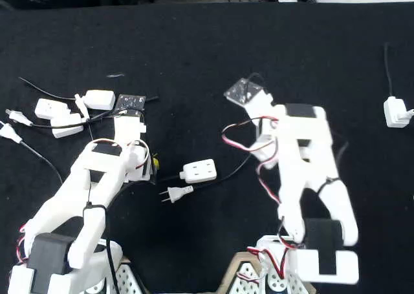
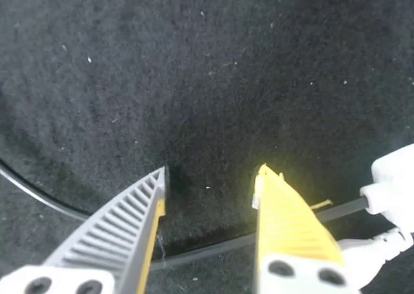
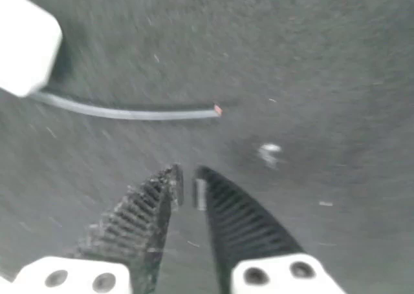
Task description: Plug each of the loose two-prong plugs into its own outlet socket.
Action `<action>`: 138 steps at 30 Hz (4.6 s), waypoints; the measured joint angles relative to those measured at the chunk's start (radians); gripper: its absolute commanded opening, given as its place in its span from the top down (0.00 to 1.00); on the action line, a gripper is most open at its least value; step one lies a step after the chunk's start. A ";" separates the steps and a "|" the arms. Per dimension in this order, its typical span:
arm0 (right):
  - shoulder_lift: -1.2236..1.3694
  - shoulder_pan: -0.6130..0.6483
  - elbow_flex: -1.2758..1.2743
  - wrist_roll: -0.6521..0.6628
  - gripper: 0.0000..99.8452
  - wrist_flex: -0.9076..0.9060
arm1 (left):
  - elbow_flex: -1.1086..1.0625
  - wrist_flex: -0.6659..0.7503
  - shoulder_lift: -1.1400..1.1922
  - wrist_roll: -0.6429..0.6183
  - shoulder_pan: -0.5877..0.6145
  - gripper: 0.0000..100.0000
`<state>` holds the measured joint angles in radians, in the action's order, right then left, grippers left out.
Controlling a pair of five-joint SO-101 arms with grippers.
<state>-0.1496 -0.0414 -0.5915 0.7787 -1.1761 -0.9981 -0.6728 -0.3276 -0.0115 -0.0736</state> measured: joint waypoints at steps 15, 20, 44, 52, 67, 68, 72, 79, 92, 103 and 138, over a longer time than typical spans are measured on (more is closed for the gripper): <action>0.384 0.094 0.227 -0.531 0.87 -0.080 | 0.000 0.003 0.000 0.000 0.000 0.78; 0.385 0.094 0.285 -0.525 0.87 -0.144 | 0.000 0.003 0.000 0.000 0.000 0.78; 0.404 0.153 0.247 -0.792 0.87 -0.043 | 0.000 0.003 0.000 0.000 0.000 0.78; 0.408 0.153 0.247 -0.792 0.97 -0.041 | 0.000 0.003 0.000 0.000 0.000 0.78; 0.198 0.011 0.245 -0.710 0.99 -0.077 | 0.000 0.003 0.000 0.000 0.000 0.78; 0.149 0.000 0.245 -0.697 0.99 -0.084 | 0.000 0.003 0.000 0.000 0.000 0.78; -0.031 -0.037 0.245 -0.638 0.99 -0.121 | 0.000 0.003 0.000 0.000 0.000 0.78; -0.132 -0.115 0.245 -0.445 0.99 -0.150 | 0.000 0.003 0.000 0.000 0.000 0.78; 0.166 -0.180 0.373 -0.201 0.86 -0.150 | 0.000 0.003 0.000 0.000 0.000 0.78; 0.261 -0.180 0.514 -0.196 0.75 -0.224 | 0.000 0.003 0.000 0.000 0.000 0.78; -0.058 0.253 -0.264 -0.313 0.75 0.063 | 0.000 0.003 0.000 0.000 0.000 0.78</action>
<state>-0.2079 0.2117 -0.8554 0.4657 -1.1132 -0.9981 -0.6697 -0.3276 -0.0115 -0.0736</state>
